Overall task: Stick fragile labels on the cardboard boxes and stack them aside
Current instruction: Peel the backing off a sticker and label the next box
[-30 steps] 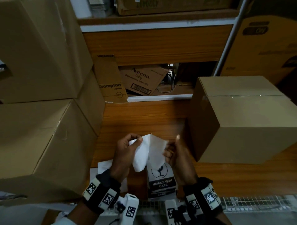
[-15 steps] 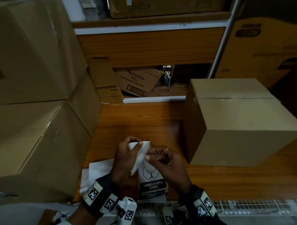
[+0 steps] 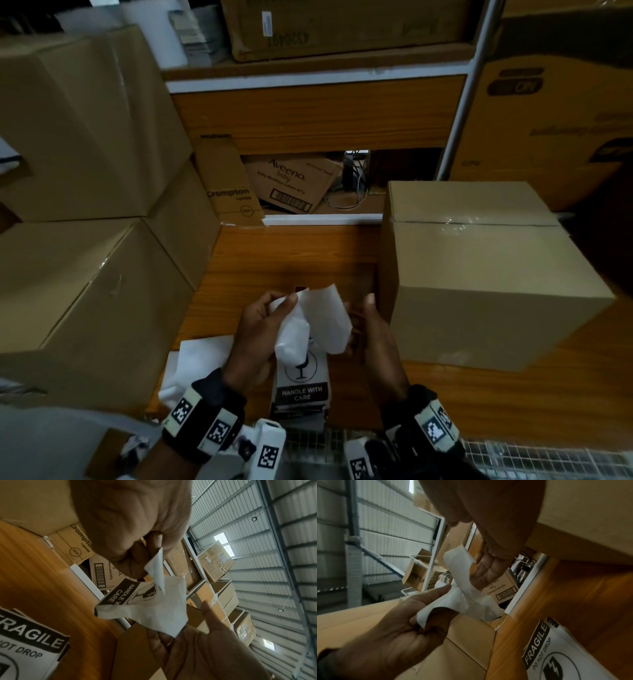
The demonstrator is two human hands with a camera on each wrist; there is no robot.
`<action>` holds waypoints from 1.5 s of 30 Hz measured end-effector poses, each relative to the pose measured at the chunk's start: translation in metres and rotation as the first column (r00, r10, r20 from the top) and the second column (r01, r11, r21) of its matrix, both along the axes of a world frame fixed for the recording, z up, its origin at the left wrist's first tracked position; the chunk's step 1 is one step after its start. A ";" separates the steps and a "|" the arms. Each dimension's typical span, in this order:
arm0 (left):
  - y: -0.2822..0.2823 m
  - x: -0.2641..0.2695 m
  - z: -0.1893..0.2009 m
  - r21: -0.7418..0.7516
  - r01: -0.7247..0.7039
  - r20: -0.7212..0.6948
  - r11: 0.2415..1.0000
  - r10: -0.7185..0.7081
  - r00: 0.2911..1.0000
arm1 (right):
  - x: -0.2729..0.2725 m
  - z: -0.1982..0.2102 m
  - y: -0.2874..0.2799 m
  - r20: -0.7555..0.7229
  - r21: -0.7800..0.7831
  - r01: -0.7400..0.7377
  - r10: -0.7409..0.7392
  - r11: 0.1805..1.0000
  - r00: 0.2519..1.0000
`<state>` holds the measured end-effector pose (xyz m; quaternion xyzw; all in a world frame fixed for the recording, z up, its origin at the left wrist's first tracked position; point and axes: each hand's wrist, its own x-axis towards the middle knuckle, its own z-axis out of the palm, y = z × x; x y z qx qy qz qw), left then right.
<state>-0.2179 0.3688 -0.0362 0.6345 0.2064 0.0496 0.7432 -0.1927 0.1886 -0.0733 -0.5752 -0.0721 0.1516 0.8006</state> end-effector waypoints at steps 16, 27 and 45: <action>-0.035 -0.052 0.018 0.048 0.409 -0.151 0.911 -0.398 0.905 | -0.017 -0.014 -0.053 -0.026 -0.047 -0.079 0.077 0.996 0.997; -0.053 -0.082 0.003 0.087 0.287 -0.108 0.954 -0.277 0.955 | -0.032 -0.018 -0.070 -0.021 0.003 0.045 -0.045 0.999 0.999; -0.102 -0.082 -0.023 0.352 -0.083 -0.017 0.932 0.095 0.995 | -0.039 -0.007 -0.089 -0.017 0.031 -0.156 0.157 0.987 0.987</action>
